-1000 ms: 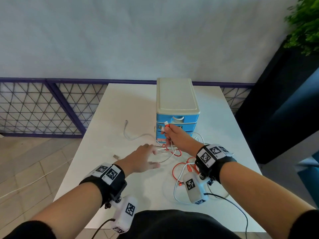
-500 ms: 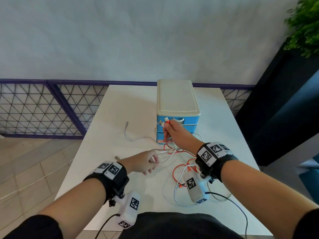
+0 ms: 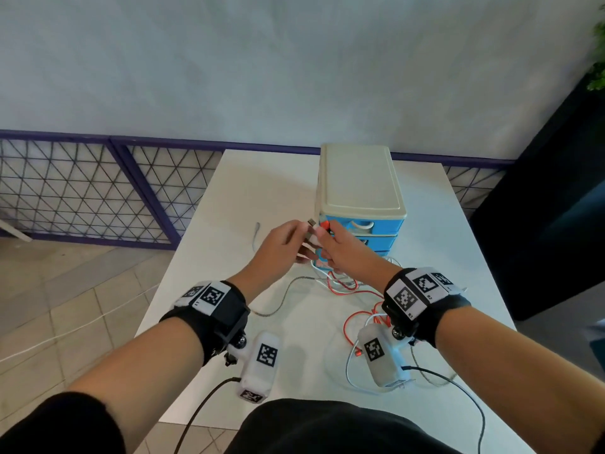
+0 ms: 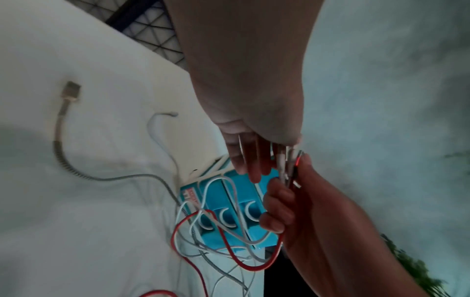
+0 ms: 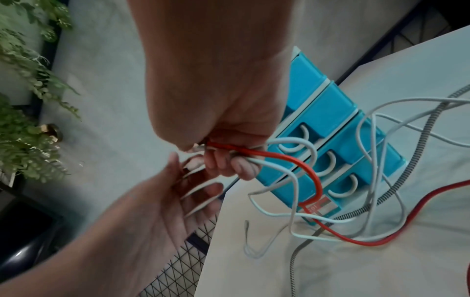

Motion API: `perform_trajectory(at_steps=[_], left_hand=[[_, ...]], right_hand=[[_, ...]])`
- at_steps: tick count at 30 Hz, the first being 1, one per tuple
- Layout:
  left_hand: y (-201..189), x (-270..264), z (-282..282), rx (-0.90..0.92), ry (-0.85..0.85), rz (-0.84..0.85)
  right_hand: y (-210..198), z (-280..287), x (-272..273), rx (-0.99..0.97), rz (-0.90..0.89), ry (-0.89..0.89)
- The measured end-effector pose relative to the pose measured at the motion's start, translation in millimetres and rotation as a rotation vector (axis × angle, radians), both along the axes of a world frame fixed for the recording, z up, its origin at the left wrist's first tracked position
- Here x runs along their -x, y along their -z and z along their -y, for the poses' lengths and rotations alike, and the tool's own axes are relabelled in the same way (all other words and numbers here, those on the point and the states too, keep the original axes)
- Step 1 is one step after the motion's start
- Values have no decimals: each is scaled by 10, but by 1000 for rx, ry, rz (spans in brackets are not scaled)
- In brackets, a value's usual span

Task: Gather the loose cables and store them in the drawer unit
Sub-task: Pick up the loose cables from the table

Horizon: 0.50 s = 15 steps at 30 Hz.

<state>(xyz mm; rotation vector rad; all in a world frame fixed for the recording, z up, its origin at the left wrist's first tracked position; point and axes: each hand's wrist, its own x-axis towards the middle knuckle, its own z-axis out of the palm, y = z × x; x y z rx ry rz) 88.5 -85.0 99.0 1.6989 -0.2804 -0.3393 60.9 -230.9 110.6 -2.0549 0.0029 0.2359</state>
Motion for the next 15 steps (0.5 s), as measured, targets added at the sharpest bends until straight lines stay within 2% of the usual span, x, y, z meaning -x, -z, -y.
perform_trajectory(at_steps=[2,3,5,7,9,11,15], left_hand=[[217,-50,-103,-64,-129,-12],[355,-100,-191,-168,-190,6],[650,-218,-445,-498,-269,23],[884,-275,-727,-837,-313,-98],[1087,-267,-971,-1030,-235,-280],[1254,-231,-1095,-1036,-169,-385],[1357,-239,-1113,-888,-299,-396]], right_hand=[[37,-22,-15,97,-1,-52],[56,-26,-23,105,-14,-61],[62,-15,-17,119,-51,-20],[68,-6,6,74,-105,6],[78,-13,39,0,-156,8],[84,-29,53,1,-175,15],[74,-85,53,85,-141,23]])
